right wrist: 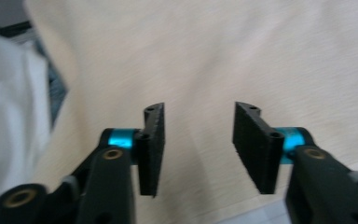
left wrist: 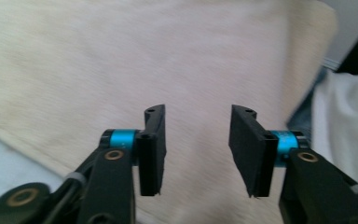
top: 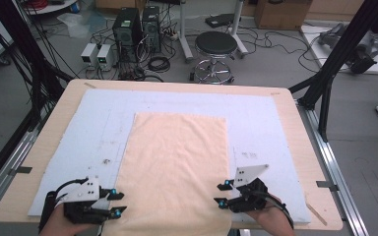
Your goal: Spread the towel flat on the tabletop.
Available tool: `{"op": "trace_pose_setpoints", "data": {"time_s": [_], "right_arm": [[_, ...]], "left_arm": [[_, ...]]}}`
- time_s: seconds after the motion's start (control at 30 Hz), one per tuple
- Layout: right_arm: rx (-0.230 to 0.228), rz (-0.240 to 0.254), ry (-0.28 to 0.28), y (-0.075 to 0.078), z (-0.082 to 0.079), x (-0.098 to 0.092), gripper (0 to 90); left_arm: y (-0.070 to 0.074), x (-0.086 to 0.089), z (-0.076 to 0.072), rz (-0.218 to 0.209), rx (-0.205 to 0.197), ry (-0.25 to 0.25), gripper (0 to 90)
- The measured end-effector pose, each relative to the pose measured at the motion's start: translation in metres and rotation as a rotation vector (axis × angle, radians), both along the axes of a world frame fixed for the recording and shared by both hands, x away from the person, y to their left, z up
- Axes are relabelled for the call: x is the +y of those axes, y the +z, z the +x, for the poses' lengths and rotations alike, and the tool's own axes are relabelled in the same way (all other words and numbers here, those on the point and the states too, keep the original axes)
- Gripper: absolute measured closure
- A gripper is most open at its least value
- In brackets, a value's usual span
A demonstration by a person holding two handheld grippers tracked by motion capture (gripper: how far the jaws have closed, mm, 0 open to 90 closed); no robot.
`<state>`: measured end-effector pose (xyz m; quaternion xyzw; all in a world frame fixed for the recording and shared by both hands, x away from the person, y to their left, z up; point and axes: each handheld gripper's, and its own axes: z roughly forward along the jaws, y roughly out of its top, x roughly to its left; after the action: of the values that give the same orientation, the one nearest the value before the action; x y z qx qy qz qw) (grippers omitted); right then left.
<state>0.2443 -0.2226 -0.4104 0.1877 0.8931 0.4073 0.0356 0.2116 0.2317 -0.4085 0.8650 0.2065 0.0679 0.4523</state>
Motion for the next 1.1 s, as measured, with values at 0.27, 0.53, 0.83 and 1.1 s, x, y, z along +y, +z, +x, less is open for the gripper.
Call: {"op": "trace_pose_setpoints", "data": {"time_s": [0.27, 0.53, 0.83, 1.1], "right_arm": [[-0.032, 0.029, -0.136, 0.008, 0.045, -0.004, 28.7], [-0.064, 0.014, -0.180, 0.020, 0.078, -0.005, 25.9], [-0.084, 0.009, -0.186, 0.028, 0.100, 0.005, 24.2], [-0.081, -0.003, -0.182, 0.025, 0.103, 0.003, 24.0]], "left_arm": [[0.008, -0.001, 0.042, -0.036, -0.017, 0.085, 41.2], [0.017, -0.001, 0.078, -0.072, -0.016, 0.141, 37.7], [0.031, -0.004, 0.097, -0.050, -0.043, 0.161, 37.2], [0.030, -0.002, 0.103, -0.054, -0.038, 0.175, 36.8]]}}
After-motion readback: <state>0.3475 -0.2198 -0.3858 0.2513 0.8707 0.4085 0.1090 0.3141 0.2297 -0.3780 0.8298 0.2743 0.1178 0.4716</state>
